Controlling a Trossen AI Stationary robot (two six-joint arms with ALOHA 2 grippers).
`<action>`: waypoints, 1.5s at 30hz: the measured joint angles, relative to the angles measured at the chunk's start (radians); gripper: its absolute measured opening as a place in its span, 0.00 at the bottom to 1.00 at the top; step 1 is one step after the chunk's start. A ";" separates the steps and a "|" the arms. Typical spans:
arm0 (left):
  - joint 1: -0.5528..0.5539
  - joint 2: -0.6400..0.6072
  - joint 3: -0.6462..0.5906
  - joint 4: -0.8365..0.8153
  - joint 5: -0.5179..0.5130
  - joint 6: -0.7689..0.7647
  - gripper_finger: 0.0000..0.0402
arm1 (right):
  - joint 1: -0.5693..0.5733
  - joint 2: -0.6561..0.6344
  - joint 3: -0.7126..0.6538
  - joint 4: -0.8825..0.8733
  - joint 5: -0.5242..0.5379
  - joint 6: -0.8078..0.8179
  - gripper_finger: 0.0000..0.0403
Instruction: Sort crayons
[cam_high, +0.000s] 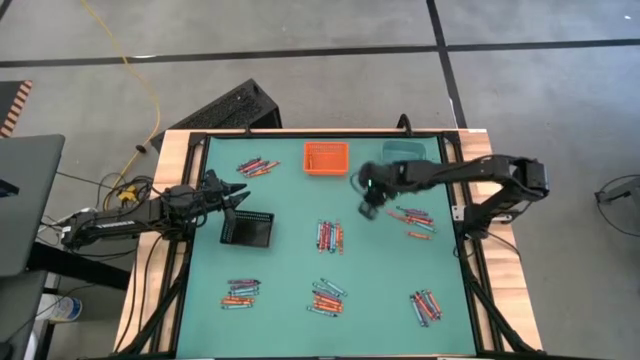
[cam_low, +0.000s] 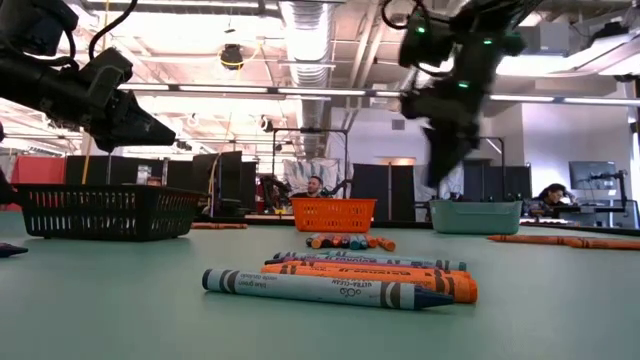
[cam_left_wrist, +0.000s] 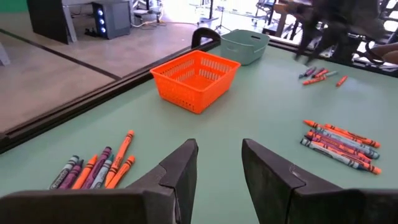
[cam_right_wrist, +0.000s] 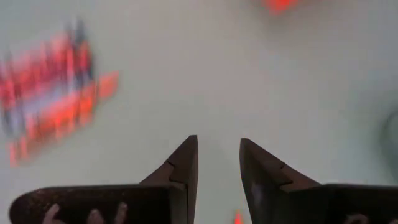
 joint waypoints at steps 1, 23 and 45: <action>0.000 0.000 0.000 0.000 0.000 0.000 0.29 | -0.036 0.000 0.009 0.037 0.000 0.000 0.28; 0.000 0.000 0.000 -0.028 0.003 -0.001 0.29 | -0.387 0.340 0.261 0.245 -0.230 0.078 0.28; 0.000 0.000 0.000 -0.049 0.002 -0.010 0.29 | -0.378 0.441 0.324 0.200 -0.181 0.079 0.25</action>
